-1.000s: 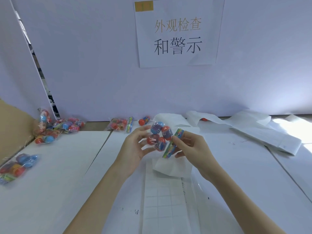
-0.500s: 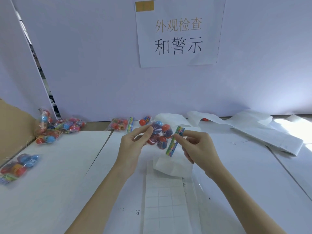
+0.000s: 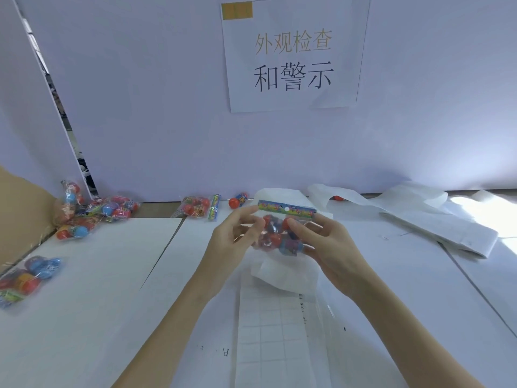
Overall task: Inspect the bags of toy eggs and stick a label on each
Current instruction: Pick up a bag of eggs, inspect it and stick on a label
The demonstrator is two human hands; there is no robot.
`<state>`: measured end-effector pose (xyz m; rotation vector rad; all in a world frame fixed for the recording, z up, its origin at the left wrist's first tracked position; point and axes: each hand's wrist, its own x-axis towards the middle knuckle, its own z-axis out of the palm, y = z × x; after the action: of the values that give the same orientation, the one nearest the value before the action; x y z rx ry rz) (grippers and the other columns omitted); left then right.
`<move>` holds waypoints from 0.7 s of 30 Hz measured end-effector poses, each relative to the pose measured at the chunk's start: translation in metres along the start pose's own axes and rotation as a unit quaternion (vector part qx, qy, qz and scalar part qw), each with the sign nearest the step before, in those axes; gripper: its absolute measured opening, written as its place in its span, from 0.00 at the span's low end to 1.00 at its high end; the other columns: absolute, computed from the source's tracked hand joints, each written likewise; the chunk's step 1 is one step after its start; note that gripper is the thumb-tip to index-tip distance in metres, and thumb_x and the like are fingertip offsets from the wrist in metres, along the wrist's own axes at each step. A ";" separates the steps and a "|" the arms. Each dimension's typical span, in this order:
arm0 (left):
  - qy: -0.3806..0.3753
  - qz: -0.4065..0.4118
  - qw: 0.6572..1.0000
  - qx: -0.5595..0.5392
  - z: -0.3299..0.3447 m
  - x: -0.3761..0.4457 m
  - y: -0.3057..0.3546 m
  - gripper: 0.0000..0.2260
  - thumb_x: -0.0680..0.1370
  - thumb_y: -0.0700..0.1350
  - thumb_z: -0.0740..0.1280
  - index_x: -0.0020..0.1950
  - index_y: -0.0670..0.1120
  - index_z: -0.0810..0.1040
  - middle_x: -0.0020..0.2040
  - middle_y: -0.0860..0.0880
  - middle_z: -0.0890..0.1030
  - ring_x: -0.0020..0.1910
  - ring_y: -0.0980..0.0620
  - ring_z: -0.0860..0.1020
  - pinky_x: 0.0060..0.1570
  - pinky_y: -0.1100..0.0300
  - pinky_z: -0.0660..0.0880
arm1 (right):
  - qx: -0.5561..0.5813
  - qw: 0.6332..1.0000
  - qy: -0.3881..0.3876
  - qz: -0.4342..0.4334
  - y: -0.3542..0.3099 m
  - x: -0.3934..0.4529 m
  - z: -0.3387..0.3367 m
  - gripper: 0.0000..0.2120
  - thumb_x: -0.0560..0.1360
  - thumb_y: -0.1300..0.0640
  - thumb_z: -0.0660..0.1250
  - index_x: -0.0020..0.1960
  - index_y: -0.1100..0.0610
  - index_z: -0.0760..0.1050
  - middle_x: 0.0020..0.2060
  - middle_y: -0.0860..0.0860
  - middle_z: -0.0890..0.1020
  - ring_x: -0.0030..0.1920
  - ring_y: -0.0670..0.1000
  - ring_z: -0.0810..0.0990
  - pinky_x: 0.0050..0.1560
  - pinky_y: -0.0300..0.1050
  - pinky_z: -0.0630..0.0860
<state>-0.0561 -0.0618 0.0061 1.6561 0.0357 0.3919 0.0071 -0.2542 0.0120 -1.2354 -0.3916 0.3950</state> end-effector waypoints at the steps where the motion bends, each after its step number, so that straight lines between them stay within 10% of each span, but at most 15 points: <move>1: 0.019 -0.008 1.000 -0.001 0.001 0.000 -0.002 0.12 0.78 0.57 0.73 0.59 0.55 0.83 0.47 0.55 0.86 0.44 0.56 0.82 0.46 0.66 0.78 | -0.016 1.000 -0.001 0.003 0.000 -0.001 0.001 0.13 0.79 0.57 0.72 0.63 0.57 0.83 0.54 0.56 0.88 0.53 0.56 0.88 0.49 0.44 0.83; 7: 0.063 -0.014 0.996 -0.068 0.001 0.004 -0.008 0.07 0.81 0.42 0.71 0.48 0.45 0.89 0.43 0.44 0.84 0.33 0.48 0.77 0.37 0.60 0.77 | -0.019 0.999 0.038 0.008 0.000 0.000 0.004 0.11 0.82 0.53 0.69 0.58 0.57 0.85 0.51 0.55 0.89 0.46 0.52 0.88 0.42 0.39 0.82; 21: 0.182 -0.060 0.977 -0.093 0.000 0.009 -0.013 0.09 0.80 0.40 0.71 0.41 0.46 0.89 0.40 0.43 0.86 0.33 0.50 0.83 0.37 0.61 0.81 | -0.025 0.999 -0.030 0.034 0.000 -0.002 0.009 0.16 0.80 0.59 0.72 0.67 0.57 0.77 0.52 0.59 0.88 0.53 0.58 0.88 0.51 0.41 0.84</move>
<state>-0.0456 -0.0576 -0.0044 1.3724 0.3598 0.5845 0.0010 -0.2476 0.0149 -1.2902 -0.4130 0.4848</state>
